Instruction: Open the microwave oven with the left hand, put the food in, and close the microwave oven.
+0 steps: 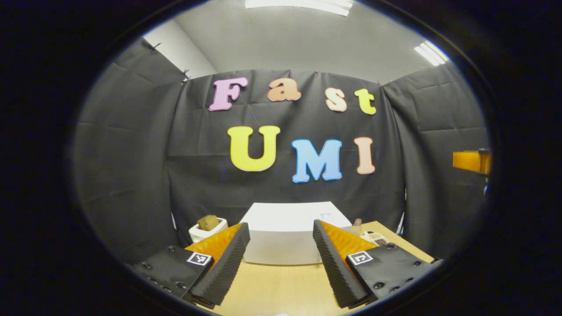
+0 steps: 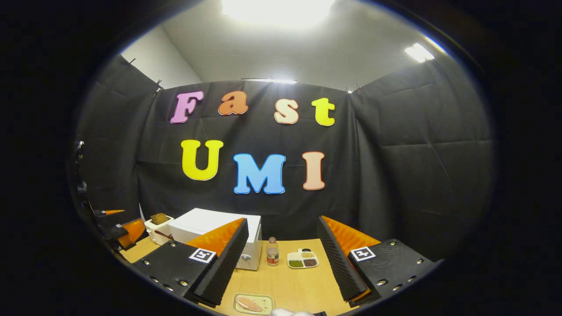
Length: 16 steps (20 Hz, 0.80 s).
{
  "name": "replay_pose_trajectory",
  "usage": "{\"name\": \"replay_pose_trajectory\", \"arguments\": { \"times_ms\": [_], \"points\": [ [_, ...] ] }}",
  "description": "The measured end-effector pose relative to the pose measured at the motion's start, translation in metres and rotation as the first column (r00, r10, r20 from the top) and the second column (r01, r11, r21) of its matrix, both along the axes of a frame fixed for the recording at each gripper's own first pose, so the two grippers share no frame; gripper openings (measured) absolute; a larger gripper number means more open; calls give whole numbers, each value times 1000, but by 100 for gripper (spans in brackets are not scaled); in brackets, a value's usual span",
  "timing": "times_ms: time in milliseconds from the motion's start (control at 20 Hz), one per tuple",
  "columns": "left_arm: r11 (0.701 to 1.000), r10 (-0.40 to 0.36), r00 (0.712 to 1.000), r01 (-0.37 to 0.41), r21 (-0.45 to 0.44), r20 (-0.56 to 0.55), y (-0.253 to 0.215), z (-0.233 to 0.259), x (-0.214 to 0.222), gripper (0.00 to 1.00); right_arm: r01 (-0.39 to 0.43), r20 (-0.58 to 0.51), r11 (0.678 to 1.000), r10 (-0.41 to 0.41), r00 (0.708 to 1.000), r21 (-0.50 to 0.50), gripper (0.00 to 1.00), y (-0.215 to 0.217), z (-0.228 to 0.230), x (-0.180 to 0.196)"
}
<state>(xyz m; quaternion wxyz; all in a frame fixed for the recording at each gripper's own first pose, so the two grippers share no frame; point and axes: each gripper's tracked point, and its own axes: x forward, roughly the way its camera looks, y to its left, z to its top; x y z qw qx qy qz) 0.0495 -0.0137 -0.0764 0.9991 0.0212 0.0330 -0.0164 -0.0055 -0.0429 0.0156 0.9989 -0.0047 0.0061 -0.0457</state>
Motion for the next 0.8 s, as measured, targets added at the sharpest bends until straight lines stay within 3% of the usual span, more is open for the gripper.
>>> {"name": "replay_pose_trajectory", "arguments": {
  "times_ms": [250,550,800],
  "points": [
    [998,-54,998,55,22,-35,-41,-68,22,94,76,-39,997,-76,996,-10,96,-36,-2,-10],
    [990,-139,986,135,-47,-90,-104,-143,71,94,170,-79,983,-175,981,-65,96,-75,-2,-25],
    [993,-115,986,113,-25,-124,-119,-193,137,98,246,-132,967,-254,958,-74,96,-106,-9,-31]
  ]
}}
